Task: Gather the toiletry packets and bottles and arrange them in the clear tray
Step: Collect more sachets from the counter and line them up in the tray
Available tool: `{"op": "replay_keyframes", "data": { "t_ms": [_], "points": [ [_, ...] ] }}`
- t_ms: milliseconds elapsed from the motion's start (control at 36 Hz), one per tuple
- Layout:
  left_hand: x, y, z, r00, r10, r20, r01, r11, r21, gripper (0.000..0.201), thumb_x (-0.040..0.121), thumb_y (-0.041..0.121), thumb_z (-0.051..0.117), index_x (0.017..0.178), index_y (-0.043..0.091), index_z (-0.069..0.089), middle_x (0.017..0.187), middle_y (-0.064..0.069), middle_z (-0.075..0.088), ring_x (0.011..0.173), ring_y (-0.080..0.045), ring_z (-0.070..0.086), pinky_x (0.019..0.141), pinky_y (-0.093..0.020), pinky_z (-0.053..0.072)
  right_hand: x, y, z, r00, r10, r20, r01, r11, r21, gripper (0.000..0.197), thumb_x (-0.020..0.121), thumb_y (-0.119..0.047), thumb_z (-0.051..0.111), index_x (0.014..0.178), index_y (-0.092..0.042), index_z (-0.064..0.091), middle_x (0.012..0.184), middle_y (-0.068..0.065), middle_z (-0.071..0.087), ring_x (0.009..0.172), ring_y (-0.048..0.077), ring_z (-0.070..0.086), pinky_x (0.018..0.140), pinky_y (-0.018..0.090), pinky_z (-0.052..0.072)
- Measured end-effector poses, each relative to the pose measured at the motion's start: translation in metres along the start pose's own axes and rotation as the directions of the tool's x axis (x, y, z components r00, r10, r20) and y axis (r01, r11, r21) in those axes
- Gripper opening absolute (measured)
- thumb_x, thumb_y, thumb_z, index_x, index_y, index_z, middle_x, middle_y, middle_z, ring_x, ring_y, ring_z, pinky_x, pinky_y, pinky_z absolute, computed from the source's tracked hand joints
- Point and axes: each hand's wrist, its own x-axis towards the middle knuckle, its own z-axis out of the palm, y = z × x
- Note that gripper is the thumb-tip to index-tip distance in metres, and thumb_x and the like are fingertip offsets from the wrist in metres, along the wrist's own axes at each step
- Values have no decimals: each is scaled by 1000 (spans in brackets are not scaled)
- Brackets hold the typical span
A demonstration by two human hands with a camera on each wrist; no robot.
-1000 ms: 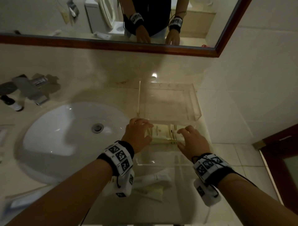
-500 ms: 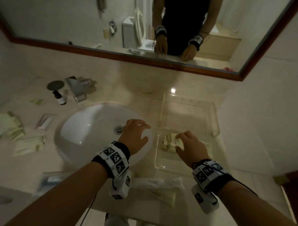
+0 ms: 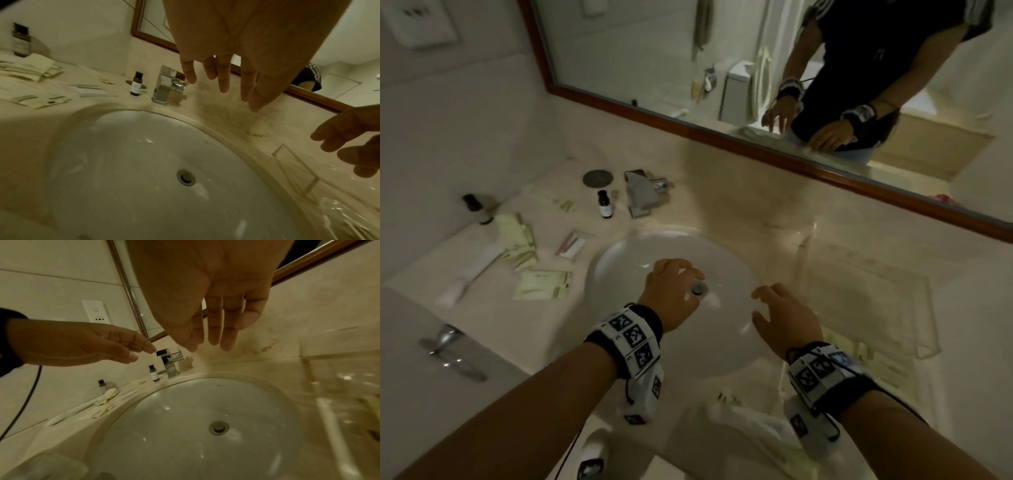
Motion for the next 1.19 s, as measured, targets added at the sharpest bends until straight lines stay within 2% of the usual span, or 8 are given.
{"op": "replay_keyframes", "data": {
  "t_ms": [250, 389, 444, 583, 694, 889, 1028, 1194],
  "points": [
    [1, -72, -32, 998, -68, -15, 68, 997, 25, 39, 87, 33, 57, 125, 30, 51, 141, 1, 37, 133, -24, 24, 109, -37, 26, 36, -70, 16, 996, -69, 54, 71, 997, -25, 34, 90, -31, 51, 123, -25, 49, 123, -3, 50, 98, 21, 59, 83, 31, 49],
    [2, -117, -52, 992, -119, -46, 120, 992, 29, 39, 86, 33, 58, 125, 30, 52, 139, 1, 39, 132, -24, 25, 109, -37, 25, 59, -110, 28, 990, -111, 89, 112, 994, -10, 28, 90, -30, 50, 118, -24, 50, 118, -1, 51, 95, 22, 58, 78, 29, 48],
    [3, -135, -60, 989, -138, -47, 139, 990, 29, 39, 86, 33, 58, 125, 30, 52, 140, 1, 39, 133, -24, 25, 110, -38, 26, 69, -126, 33, 987, -119, 106, 120, 993, -1, 29, 91, -30, 49, 119, -25, 49, 119, -1, 51, 96, 22, 59, 81, 32, 49],
    [5, -180, -76, 985, -162, -61, 163, 986, 21, 38, 84, 33, 59, 121, 29, 53, 139, 1, 40, 142, -25, 14, 112, -42, 23, 91, -163, 46, 981, -138, 134, 138, 990, 10, 30, 90, -32, 50, 120, -27, 49, 121, -4, 50, 98, 17, 59, 86, 34, 51],
    [4, -209, -90, 971, -230, -60, 232, 972, 33, 40, 82, 31, 61, 122, 29, 53, 138, 3, 41, 131, -26, 29, 108, -37, 28, 106, -192, 58, 974, -155, 163, 157, 988, 2, 30, 89, -34, 50, 119, -29, 48, 121, -5, 49, 99, 18, 59, 85, 39, 52],
    [3, -256, -110, 965, -252, -76, 257, 964, 62, 40, 82, 32, 61, 121, 31, 54, 133, 4, 46, 128, -24, 35, 107, -37, 31, 127, -237, 80, 962, -188, 196, 191, 981, 2, 32, 90, -31, 50, 122, -27, 47, 123, -4, 49, 101, 18, 58, 85, 35, 51],
    [-1, -285, -121, 951, -302, -65, 306, 949, 70, 37, 86, 28, 57, 122, 29, 53, 135, 6, 45, 129, -24, 30, 107, -36, 31, 135, -260, 99, 957, -207, 206, 209, 978, 9, 32, 89, -31, 50, 121, -27, 48, 121, -4, 50, 101, 18, 58, 83, 33, 51],
    [-7, -320, -130, 915, -404, -6, 397, 897, 197, 36, 92, 24, 45, 128, 26, 50, 140, 2, 40, 131, -26, 29, 106, -40, 32, 143, -283, 120, 943, -230, 241, 228, 973, 36, 34, 88, -30, 51, 121, -26, 48, 120, -3, 51, 101, 18, 59, 82, 32, 51]
  ]
}}
